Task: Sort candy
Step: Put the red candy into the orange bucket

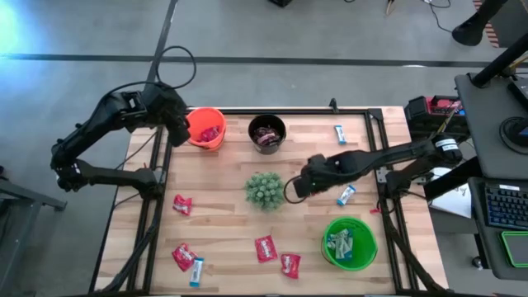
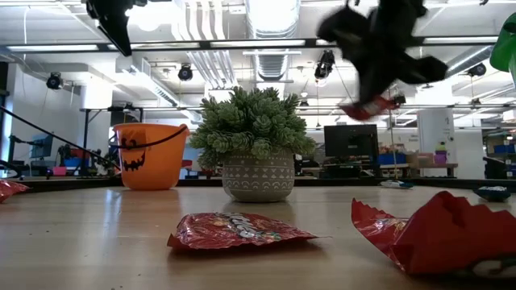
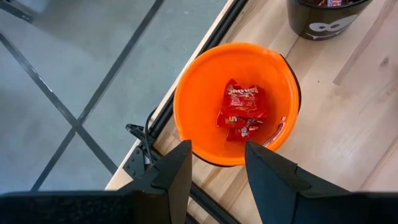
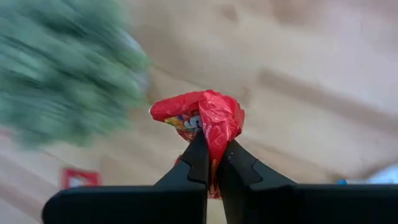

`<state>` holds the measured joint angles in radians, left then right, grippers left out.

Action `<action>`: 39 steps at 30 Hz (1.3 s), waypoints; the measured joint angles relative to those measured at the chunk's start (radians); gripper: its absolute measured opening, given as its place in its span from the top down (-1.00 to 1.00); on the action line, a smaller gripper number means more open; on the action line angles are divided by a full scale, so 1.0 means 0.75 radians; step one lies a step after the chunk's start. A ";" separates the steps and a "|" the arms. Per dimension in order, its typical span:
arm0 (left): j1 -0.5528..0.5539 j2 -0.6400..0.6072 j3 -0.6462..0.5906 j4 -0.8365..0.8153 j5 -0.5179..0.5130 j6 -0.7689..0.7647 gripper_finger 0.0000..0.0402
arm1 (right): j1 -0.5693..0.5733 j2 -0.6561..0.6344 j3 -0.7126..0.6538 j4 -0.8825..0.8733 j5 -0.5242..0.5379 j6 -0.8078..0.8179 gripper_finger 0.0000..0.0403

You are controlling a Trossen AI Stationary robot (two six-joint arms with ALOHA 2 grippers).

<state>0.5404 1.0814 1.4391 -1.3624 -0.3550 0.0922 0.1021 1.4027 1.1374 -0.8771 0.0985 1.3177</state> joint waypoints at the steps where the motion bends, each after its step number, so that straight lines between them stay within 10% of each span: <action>1: 0.000 0.005 0.000 0.000 0.000 0.005 0.35 | 0.000 0.002 0.038 0.000 0.043 -0.017 0.96; 13: 0.000 0.057 0.000 0.260 0.299 0.126 0.35 | -0.098 0.055 0.404 0.002 0.430 -0.373 0.96; 24: 0.000 0.106 0.000 0.690 0.846 0.051 0.35 | -0.280 0.090 0.486 0.307 0.418 -0.784 0.96; 39: -0.001 0.361 0.000 1.029 1.028 -0.129 0.35 | -0.382 0.087 0.487 0.620 0.299 -1.060 0.96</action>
<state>0.5400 1.3522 1.4395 -0.5908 0.4163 -0.0048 -0.1842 1.4681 1.5023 -0.4123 0.3226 0.5229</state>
